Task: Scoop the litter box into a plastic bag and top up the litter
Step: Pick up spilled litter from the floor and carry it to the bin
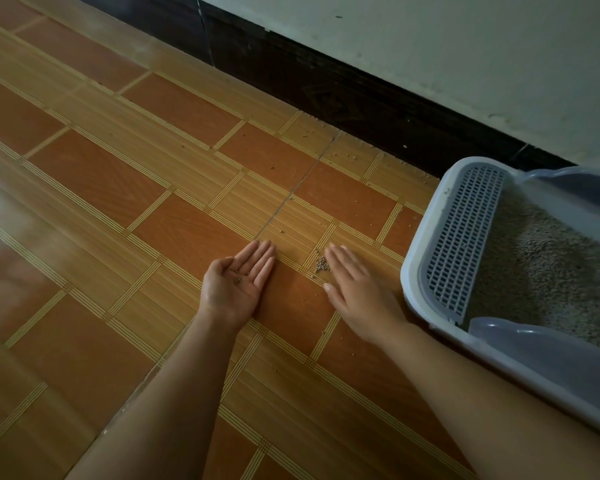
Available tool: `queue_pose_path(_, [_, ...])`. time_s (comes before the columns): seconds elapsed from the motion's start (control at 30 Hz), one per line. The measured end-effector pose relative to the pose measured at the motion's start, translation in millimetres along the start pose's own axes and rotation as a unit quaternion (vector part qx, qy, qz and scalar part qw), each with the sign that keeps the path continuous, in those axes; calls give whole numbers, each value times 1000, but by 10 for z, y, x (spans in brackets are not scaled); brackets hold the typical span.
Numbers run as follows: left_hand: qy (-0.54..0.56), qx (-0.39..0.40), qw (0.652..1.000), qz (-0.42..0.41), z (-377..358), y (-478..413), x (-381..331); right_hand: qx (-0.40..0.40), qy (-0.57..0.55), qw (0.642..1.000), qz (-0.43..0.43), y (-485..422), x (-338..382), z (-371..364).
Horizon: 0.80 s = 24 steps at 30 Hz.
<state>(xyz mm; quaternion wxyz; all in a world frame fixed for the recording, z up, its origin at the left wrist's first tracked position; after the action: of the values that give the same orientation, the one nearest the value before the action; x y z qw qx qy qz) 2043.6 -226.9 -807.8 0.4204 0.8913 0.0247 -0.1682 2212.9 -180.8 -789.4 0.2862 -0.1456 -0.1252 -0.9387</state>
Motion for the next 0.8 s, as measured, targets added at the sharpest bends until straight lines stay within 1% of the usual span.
queue_pose_path(0.1, [2, 0, 1000, -2, 11, 12, 14, -1, 10, 997, -70, 66, -143, -10])
queue_pose_path(0.17, [2, -1, 1000, -3, 10, 6, 15, 3, 22, 996, -84, 97, -172, -35])
queue_pose_path(0.47, [-7, -2, 1000, -12, 19, -26, 9, -35, -10, 999, -38, 41, 152, -164])
queue_pose_path(0.6, [-13, -10, 1000, -14, 9, -17, 11, -61, -43, 997, -26, -20, 149, -115])
queue_pose_path(0.67, [-9, -13, 1000, -11, 0, -16, 3, -100, -39, 993, -55, -89, 25, -34])
queue_pose_path(0.8, [-1, -22, 1000, -8, -32, -43, -24, -168, -52, 969, -172, -224, -285, 132])
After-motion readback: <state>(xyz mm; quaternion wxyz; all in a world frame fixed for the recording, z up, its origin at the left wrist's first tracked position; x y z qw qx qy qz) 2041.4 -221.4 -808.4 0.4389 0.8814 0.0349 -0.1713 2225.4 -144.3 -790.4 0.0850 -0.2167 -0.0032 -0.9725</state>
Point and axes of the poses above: each hand's wrist, its own y-axis away from the middle knuckle, its own z-axis out of the back of the hand, x = y × z, the point moved 6 cm from there along -y, towards the middle knuckle, and after that the axes turned 9 degrees about -x, right-handed, at the moved point
